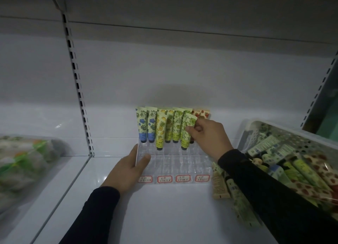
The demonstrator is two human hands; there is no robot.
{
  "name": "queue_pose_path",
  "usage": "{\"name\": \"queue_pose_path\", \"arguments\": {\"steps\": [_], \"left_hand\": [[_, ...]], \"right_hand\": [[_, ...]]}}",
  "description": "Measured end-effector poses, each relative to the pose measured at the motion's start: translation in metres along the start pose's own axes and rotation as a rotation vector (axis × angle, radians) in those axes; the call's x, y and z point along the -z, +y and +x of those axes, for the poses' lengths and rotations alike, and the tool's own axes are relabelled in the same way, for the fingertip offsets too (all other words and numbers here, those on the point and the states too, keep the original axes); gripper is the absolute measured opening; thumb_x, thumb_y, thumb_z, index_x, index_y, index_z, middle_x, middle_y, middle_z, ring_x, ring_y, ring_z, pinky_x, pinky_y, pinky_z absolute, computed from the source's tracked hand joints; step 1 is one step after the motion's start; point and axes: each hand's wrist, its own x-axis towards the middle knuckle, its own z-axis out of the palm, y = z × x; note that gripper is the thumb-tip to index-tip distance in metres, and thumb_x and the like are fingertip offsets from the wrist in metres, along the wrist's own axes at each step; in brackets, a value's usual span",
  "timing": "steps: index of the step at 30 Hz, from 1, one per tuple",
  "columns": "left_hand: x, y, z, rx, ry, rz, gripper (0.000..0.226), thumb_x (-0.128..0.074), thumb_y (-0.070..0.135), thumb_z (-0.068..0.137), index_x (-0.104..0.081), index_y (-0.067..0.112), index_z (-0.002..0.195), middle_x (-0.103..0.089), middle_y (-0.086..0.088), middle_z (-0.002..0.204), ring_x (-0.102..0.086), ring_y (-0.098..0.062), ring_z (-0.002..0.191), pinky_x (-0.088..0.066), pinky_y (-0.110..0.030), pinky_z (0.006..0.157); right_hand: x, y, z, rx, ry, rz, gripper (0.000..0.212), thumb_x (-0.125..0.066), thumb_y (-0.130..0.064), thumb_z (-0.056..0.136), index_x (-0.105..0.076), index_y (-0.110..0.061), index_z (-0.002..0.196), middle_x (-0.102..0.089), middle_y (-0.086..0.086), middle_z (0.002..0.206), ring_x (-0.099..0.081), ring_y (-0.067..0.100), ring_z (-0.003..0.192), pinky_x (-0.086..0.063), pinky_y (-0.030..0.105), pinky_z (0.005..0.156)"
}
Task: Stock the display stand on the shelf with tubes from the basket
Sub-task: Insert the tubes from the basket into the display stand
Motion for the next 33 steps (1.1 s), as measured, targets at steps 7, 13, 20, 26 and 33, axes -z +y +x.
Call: {"name": "queue_pose_path", "arguments": {"steps": [7, 13, 20, 26, 33], "left_hand": [[-0.0006, -0.0001, -0.0008, -0.004, 0.013, 0.011, 0.052, -0.045, 0.046, 0.099, -0.016, 0.052, 0.142, -0.044, 0.028, 0.114, -0.045, 0.012, 0.087, -0.031, 0.001, 0.070], [-0.0006, 0.0017, -0.0023, 0.010, 0.016, 0.019, 0.064, -0.045, 0.046, 0.099, -0.013, 0.039, 0.153, -0.041, 0.020, 0.119, -0.043, -0.001, 0.103, -0.031, -0.018, 0.084], [-0.0009, 0.0035, -0.0022, 0.017, 0.014, 0.036, 0.060, -0.046, 0.044, 0.100, -0.017, 0.041, 0.152, -0.045, 0.020, 0.115, -0.045, -0.001, 0.095, -0.032, -0.006, 0.069], [-0.0001, 0.0047, -0.0029, 0.035, 0.010, 0.032, 0.063, -0.046, 0.045, 0.099, -0.014, 0.039, 0.153, -0.044, 0.018, 0.116, -0.043, -0.002, 0.101, -0.030, -0.018, 0.084], [-0.0001, 0.0055, -0.0035, 0.044, 0.010, 0.039, 0.062, -0.046, 0.044, 0.099, -0.014, 0.039, 0.153, -0.042, 0.017, 0.116, -0.043, -0.003, 0.105, -0.031, -0.018, 0.082]], "right_hand": [[-0.0027, -0.0003, -0.0001, -0.011, -0.001, -0.036, 0.041, -0.062, -0.032, 0.092, -0.043, -0.014, 0.060, -0.045, -0.006, 0.052, -0.041, 0.011, 0.051, -0.032, 0.015, 0.050], [-0.0033, -0.0038, -0.0018, 0.009, -0.001, -0.040, 0.036, -0.062, -0.029, 0.092, -0.049, -0.009, 0.065, -0.051, 0.002, 0.056, -0.049, 0.020, 0.059, -0.044, 0.031, 0.062], [-0.0046, -0.0052, 0.0013, 0.034, -0.019, -0.065, 0.034, -0.061, -0.028, 0.092, -0.053, -0.007, 0.067, -0.052, 0.002, 0.058, -0.053, 0.022, 0.061, -0.044, 0.032, 0.063], [-0.0053, -0.0047, 0.0005, 0.010, -0.030, -0.084, 0.032, -0.061, -0.029, 0.092, -0.054, -0.008, 0.069, -0.060, 0.008, 0.063, -0.051, 0.018, 0.061, -0.035, 0.026, 0.057], [0.0013, -0.0022, 0.0028, -0.027, -0.088, -0.061, 0.043, -0.061, -0.041, 0.091, -0.058, -0.004, 0.068, -0.060, 0.007, 0.059, -0.052, 0.018, 0.056, -0.036, 0.013, 0.052]]}}
